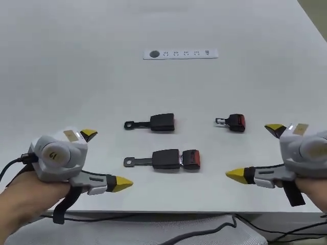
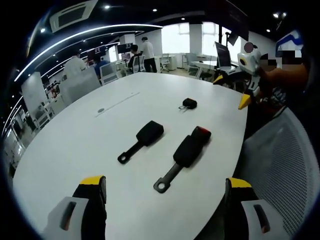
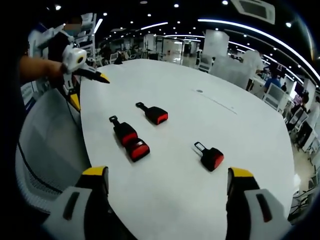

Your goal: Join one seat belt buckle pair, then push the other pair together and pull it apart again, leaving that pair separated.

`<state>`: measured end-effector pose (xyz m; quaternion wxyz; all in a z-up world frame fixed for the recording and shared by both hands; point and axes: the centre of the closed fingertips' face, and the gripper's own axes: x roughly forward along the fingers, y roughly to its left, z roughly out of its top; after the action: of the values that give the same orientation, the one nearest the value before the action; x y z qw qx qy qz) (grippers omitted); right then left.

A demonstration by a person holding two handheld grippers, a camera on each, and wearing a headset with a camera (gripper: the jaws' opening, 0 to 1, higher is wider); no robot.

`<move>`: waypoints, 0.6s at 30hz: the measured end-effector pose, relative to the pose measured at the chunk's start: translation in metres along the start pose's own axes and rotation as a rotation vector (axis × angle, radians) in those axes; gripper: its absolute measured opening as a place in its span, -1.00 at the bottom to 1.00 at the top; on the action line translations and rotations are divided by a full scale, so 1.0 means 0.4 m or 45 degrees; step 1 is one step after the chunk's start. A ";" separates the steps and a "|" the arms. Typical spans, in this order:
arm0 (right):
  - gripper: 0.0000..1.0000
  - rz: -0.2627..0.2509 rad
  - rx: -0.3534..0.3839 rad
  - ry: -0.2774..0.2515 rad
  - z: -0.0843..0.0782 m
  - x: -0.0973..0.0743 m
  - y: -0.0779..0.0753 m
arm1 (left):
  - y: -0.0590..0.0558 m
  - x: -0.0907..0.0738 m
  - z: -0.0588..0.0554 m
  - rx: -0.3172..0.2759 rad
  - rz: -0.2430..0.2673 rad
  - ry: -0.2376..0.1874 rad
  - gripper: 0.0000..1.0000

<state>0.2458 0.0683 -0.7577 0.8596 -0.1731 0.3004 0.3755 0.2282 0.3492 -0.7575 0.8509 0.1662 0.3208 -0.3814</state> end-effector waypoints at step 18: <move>1.00 -0.027 0.033 0.006 0.000 0.003 -0.014 | 0.009 0.006 -0.006 -0.035 -0.004 -0.014 1.00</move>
<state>0.2505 0.0653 -0.7582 0.8650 -0.1660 0.3054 0.3619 0.2308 0.3515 -0.7608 0.8543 0.1518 0.3217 -0.3791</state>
